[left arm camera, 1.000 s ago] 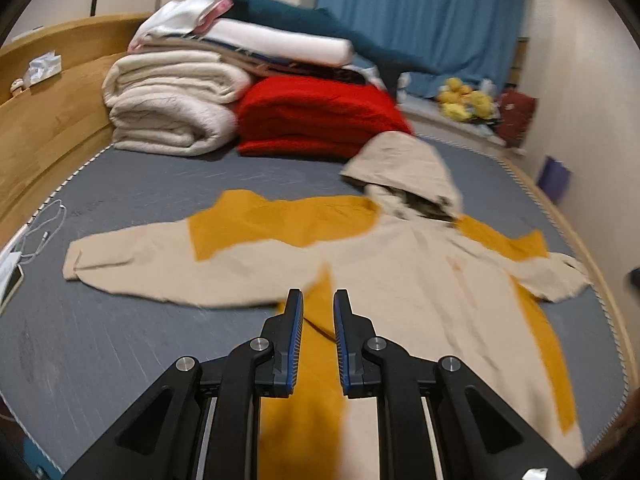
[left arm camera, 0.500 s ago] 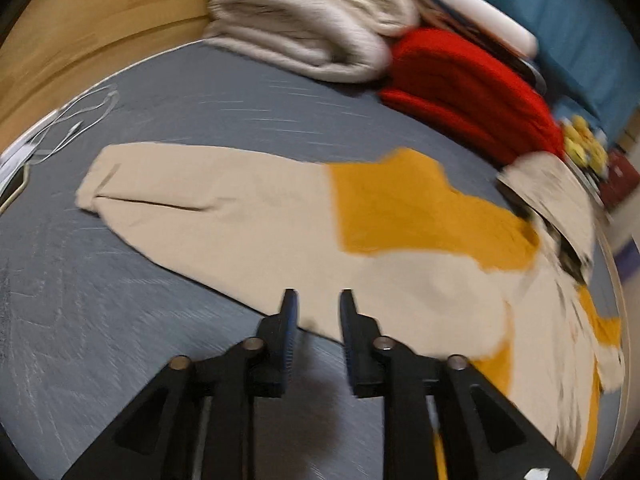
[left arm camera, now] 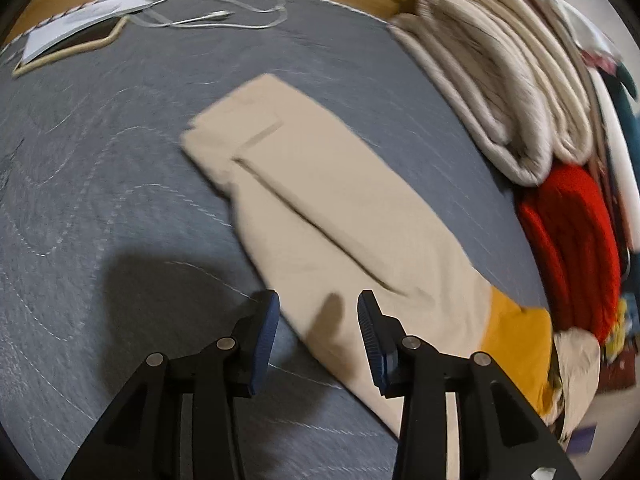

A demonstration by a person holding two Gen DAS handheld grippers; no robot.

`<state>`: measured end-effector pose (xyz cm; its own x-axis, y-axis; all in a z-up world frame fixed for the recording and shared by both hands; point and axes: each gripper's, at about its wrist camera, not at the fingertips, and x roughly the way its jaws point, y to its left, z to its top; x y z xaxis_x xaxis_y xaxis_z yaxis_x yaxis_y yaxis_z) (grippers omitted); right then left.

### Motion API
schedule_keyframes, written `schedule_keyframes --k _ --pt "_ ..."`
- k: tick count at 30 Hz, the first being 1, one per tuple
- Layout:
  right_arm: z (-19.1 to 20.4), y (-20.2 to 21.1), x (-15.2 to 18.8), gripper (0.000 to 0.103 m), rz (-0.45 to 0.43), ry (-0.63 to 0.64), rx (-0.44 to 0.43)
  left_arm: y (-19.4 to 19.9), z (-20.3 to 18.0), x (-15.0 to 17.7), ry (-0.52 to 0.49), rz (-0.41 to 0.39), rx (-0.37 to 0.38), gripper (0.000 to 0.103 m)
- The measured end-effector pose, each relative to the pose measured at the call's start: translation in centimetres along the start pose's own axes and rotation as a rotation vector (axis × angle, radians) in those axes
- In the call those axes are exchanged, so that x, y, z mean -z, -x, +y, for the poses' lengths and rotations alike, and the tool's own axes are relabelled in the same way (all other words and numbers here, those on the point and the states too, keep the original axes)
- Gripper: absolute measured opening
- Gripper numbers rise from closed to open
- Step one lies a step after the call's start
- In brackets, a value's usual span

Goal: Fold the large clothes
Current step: 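Reach the left tool to the sleeve cuff nearest it and close, then carry the held sleeve across the jacket body with the left tool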

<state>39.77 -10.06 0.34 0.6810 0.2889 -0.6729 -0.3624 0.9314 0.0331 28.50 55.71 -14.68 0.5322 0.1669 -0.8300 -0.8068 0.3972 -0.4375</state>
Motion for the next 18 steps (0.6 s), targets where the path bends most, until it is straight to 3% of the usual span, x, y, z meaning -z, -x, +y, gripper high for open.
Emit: schedule_keyframes --k 4,7,10,11,12,13,18 --pt "-0.4 -1.3 0.2 0.026 0.034 -0.022 -0.021 -0.5 2.0 -0.9 0.071 -0.003 0.025 0.040" --pt "-0.6 -2.3 0.6 0.026 0.067 -0.039 -0.033 -0.8 1.4 -1.5 0.033 -0.018 0.063 0.058" --pt "-1.1 -3.3 1.0 0.027 0.107 -0.067 -0.054 -1.1 0.6 -1.5 0.005 -0.038 0.059 0.056" --pt "-1.2 -3.5 1.1 0.027 0.115 -0.085 -0.075 -1.1 0.5 -1.4 0.002 -0.049 0.056 0.046" --pt "-1.5 -3.8 1.3 0.027 0.129 -0.107 -0.105 -1.2 0.4 -1.4 0.002 -0.043 0.063 0.021" --pt "-1.6 -4.0 1.3 0.027 0.139 -0.115 -0.110 -1.4 0.4 -1.4 0.001 -0.031 0.059 0.010" --pt "-1.8 -4.5 1.5 0.028 0.154 -0.118 -0.090 1.6 -2.6 -1.6 -0.064 -0.131 0.063 0.002"
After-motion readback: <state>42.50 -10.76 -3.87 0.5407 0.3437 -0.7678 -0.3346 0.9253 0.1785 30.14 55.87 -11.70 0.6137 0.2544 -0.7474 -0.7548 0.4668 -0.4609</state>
